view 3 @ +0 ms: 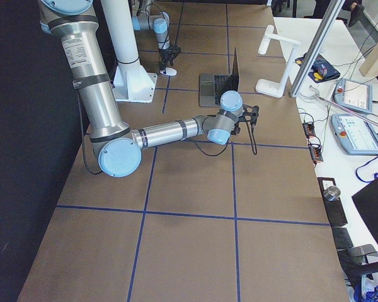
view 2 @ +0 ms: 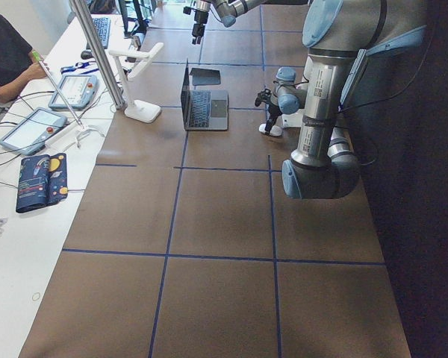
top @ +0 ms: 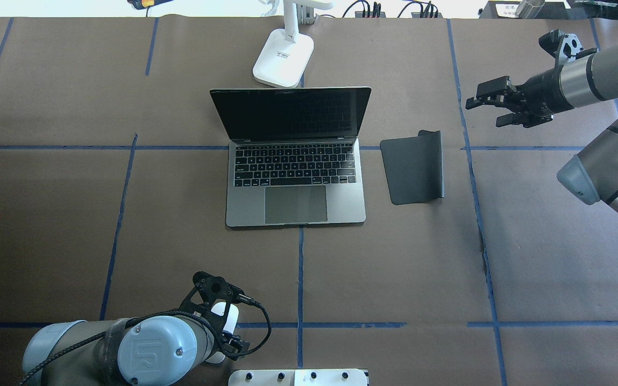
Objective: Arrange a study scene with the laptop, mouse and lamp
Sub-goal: 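Lift the white mouse with the left gripper while the right arm withdraws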
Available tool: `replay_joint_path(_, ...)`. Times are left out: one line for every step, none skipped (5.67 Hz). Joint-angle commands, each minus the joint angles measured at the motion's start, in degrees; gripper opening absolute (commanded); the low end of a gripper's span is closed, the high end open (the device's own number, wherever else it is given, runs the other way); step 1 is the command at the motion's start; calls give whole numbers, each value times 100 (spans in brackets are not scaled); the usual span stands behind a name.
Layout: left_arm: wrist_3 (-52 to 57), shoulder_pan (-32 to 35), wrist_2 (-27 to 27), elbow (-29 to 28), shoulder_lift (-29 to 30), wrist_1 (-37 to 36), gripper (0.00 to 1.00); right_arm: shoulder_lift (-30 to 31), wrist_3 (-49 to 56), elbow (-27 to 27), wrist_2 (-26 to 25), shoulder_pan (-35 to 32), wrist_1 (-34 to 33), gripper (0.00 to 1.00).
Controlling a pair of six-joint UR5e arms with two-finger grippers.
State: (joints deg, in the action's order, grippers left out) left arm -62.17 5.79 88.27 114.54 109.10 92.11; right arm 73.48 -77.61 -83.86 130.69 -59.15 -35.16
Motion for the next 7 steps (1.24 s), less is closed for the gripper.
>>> replay_joint_path(-6, -7, 119, -19, -3, 0, 97, 9, 0, 1, 0, 9, 0, 100)
replay_joint_path(3, -7, 216, -19, 6, 9, 91, 9, 0, 1, 0, 0, 0, 100)
replay_joint_path(3, -7, 269, -19, 6, 9, 84, 9, 0, 1, 0, 0, 0, 100)
replay_joint_path(3, -7, 270, -19, 6, 9, 79, 9, 0, 1, 0, 0, 0, 100)
replay_joint_path(3, -7, 278, -19, 6, 9, 76, 9, 0, 1, 0, 0, 0, 100)
replay_joint_path(3, -7, 278, -19, 6, 9, 76, 9, 0, -8, 9, 0, 0, 100)
replay_joint_path(3, 1, 278, -19, 6, 9, 71, 78, 0, -60, 9, 0, 9, 100)
